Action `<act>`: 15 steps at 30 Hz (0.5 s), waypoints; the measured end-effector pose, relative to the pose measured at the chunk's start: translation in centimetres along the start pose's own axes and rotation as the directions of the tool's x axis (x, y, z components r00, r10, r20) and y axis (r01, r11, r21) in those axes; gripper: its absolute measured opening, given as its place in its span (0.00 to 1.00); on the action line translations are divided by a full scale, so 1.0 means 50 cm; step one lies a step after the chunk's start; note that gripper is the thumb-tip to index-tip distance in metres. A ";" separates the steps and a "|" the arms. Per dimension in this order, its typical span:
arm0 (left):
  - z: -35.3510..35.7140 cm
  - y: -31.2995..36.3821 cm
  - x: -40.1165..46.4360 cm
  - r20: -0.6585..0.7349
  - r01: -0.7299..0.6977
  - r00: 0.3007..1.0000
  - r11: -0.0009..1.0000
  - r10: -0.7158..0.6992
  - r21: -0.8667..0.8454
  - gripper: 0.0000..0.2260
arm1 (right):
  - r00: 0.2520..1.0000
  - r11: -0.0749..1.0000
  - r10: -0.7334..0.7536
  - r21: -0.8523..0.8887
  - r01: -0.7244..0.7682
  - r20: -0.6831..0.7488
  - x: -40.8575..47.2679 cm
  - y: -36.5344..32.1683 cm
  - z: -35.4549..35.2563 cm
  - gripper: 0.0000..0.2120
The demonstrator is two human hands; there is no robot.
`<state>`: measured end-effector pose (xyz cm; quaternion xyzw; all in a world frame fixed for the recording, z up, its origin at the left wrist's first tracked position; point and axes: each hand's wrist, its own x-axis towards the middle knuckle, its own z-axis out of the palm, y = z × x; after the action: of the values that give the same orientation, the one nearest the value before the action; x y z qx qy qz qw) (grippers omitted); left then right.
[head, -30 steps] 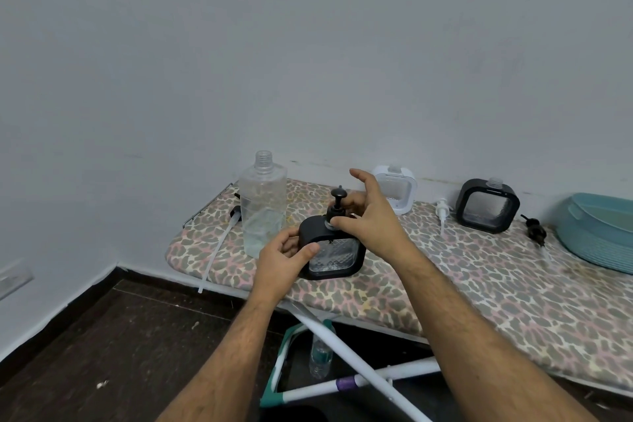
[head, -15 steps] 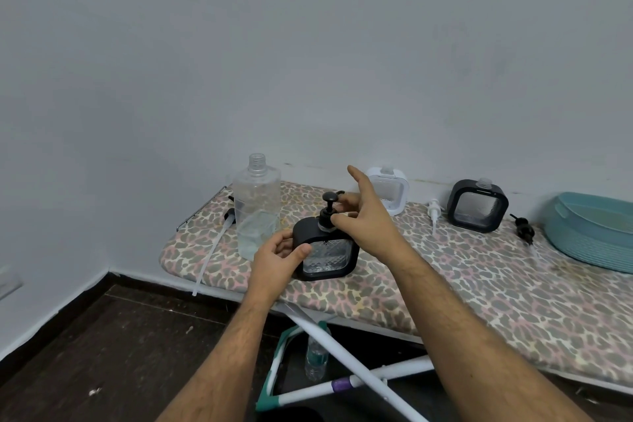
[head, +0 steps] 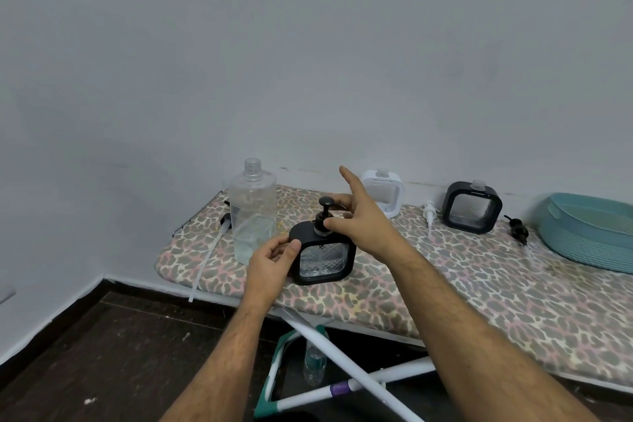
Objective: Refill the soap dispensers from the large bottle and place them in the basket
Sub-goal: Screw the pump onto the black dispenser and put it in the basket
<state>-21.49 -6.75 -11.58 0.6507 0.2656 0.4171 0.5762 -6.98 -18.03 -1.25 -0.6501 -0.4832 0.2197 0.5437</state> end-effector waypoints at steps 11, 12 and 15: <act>-0.001 -0.002 0.000 -0.014 -0.001 1.000 1.000 0.001 -0.010 0.25 | 1.000 0.998 -0.013 -0.069 0.013 0.001 0.002 -0.001 0.009 0.41; -0.001 -0.002 0.000 -0.013 0.000 1.000 1.000 0.000 -0.008 0.24 | 1.000 0.999 -0.011 -0.042 0.011 -0.002 0.002 -0.002 0.006 0.40; -0.001 -0.002 0.000 -0.010 0.010 1.000 1.000 -0.010 -0.014 0.23 | 1.000 0.998 -0.015 -0.068 0.014 -0.013 0.005 0.001 0.003 0.39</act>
<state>-21.50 -6.71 -11.66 0.6431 0.2689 0.4192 0.5817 -6.97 -17.76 -1.26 -0.6661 -0.4915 0.1949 0.5261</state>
